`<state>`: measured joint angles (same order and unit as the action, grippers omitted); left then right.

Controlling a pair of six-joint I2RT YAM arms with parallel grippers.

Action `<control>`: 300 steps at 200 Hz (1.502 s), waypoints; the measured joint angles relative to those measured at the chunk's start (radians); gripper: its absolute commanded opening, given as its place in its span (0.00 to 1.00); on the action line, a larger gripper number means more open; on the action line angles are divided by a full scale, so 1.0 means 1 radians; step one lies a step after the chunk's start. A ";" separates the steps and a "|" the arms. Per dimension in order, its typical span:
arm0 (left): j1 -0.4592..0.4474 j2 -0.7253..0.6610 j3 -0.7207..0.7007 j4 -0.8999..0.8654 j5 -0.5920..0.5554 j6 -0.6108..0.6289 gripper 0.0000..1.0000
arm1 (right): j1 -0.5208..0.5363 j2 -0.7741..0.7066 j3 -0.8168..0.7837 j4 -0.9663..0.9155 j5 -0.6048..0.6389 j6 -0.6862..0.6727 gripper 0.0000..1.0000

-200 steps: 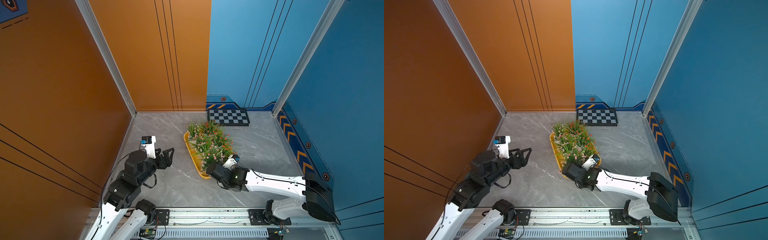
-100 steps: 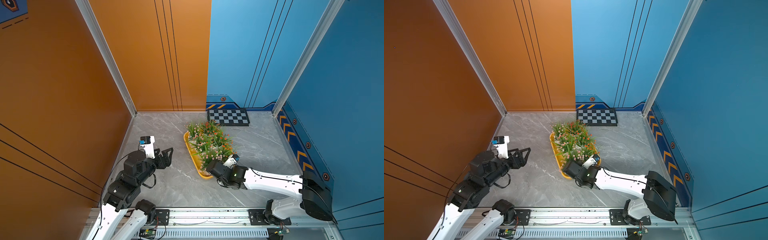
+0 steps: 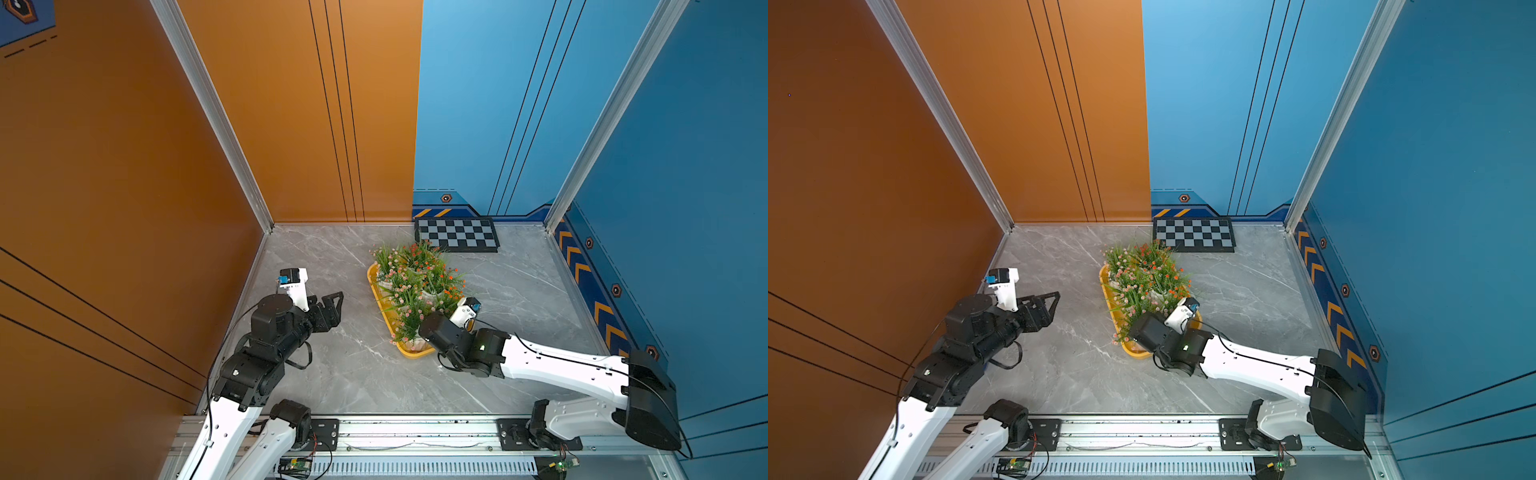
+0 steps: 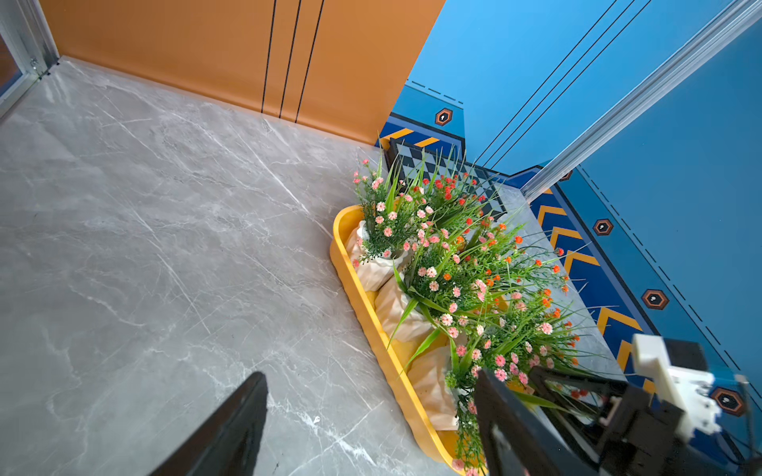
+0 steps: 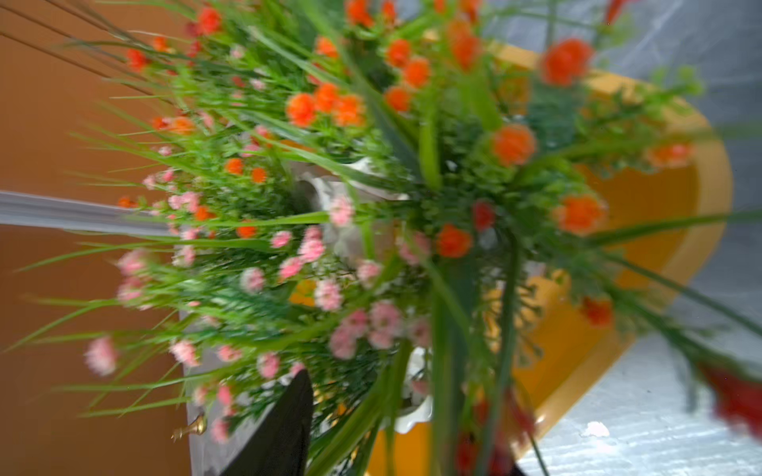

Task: Put the potted gypsophila into the storage box
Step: Place the baby's breath potted plant at the storage box, then reset both arms

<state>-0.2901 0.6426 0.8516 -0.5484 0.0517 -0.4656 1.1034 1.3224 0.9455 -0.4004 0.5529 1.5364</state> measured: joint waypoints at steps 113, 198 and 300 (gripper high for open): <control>0.030 0.179 0.074 0.003 0.009 0.015 0.92 | -0.186 -0.230 0.225 -0.021 0.046 -0.777 1.00; 0.096 0.380 0.138 0.067 -0.124 0.111 0.98 | -0.917 -0.356 0.014 0.056 -0.092 -1.109 1.00; 0.259 0.355 -0.306 0.552 -0.341 0.303 0.98 | -1.273 -0.314 -0.397 0.417 -0.294 -1.208 1.00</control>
<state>-0.0311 0.9977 0.5461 0.0036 -0.2893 -0.1627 -0.1696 1.0084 0.5488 0.0162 0.2584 0.3286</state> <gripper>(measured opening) 0.983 0.999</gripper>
